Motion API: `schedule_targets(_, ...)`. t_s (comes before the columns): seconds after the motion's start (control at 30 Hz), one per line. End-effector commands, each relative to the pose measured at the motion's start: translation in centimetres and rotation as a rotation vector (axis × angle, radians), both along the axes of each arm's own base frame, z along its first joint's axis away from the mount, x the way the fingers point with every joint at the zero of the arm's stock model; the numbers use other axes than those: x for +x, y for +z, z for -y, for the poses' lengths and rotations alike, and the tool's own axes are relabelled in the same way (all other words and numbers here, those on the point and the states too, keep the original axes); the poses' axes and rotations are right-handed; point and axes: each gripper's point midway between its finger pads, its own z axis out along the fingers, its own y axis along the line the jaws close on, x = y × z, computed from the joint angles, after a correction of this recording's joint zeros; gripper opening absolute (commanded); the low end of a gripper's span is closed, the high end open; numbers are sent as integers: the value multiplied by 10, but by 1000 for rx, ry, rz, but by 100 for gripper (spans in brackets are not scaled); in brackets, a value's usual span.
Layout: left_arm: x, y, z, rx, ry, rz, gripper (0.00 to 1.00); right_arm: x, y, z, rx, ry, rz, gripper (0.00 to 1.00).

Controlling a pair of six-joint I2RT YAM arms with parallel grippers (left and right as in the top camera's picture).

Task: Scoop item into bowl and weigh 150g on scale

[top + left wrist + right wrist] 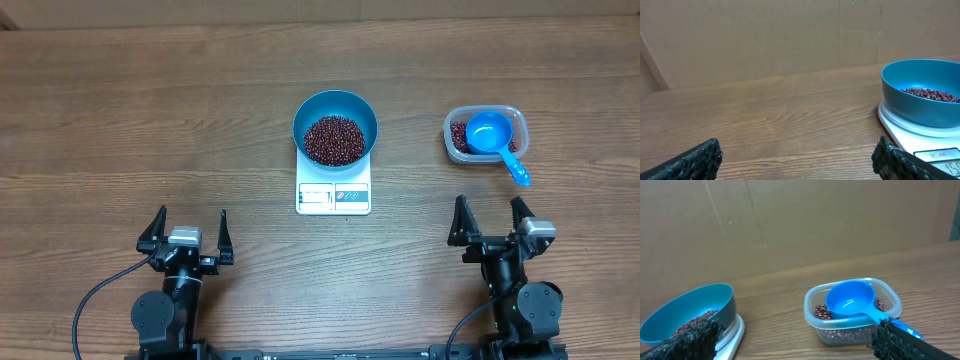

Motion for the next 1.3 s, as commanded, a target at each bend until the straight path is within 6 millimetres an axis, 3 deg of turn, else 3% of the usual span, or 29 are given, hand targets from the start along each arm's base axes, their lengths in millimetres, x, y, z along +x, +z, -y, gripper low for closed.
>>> schedule_targets(0.0,0,-1,0,15,-5,3,100,0,-3,5,-16,-15,-2,100)
schedule_targets(0.57,0,-1,0,14,-5,3,100,-1,-5,-9,-198,73,5,100)
schedule_targets(1.27,0,-1,0,14,-5,3,100,0,-5,10,-192,-4,-2,100)
